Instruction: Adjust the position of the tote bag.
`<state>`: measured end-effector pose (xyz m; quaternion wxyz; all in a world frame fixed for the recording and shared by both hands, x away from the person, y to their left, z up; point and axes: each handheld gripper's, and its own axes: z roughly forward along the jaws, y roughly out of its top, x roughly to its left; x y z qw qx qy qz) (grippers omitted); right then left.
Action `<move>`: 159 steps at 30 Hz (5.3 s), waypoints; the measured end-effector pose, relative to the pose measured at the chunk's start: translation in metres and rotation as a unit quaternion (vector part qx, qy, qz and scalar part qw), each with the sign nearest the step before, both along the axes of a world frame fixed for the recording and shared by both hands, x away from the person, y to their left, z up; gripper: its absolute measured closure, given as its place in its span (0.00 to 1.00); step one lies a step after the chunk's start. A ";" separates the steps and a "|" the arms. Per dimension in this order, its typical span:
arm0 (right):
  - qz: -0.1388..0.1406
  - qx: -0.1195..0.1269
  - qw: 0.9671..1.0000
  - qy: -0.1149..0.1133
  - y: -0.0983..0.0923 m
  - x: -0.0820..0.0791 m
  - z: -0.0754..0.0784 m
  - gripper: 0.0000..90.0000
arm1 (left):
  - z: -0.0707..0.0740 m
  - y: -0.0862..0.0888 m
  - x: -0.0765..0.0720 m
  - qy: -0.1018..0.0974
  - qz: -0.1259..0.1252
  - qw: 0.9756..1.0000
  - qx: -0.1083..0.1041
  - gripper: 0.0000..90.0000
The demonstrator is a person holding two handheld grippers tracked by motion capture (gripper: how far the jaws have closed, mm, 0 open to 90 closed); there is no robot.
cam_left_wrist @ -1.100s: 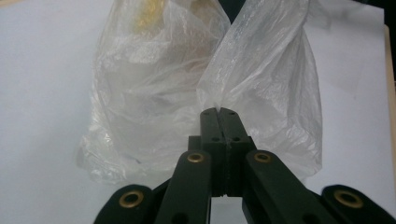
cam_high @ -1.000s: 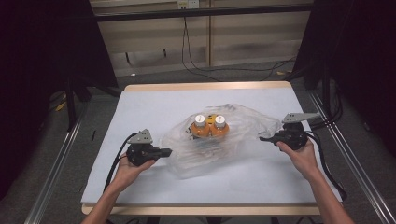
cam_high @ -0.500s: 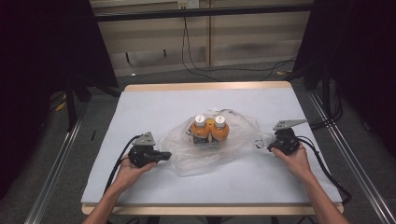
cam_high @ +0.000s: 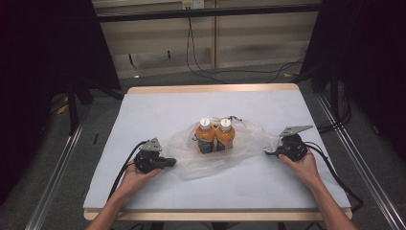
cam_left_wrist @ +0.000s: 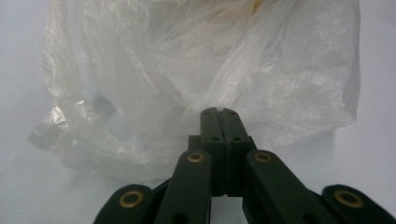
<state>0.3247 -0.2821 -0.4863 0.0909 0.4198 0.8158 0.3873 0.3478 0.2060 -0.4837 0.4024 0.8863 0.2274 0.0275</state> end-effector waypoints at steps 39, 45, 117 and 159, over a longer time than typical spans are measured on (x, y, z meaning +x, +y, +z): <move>-0.049 0.087 0.985 -0.137 -0.026 -0.075 0.084 0.25 | 0.050 0.001 -0.020 -0.024 0.036 0.993 -0.113 0.29; -0.030 0.098 0.981 -0.164 -0.017 -0.066 0.112 0.34 | 0.065 -0.006 -0.018 -0.043 0.016 0.992 -0.114 0.44; 0.080 -0.157 0.984 0.001 0.066 0.049 0.019 1.00 | 0.016 -0.062 0.035 -0.089 -0.032 0.983 0.160 1.00; 0.075 -0.215 0.973 0.027 0.027 0.044 0.026 1.00 | 0.018 -0.008 0.041 -0.087 0.001 0.978 0.188 1.00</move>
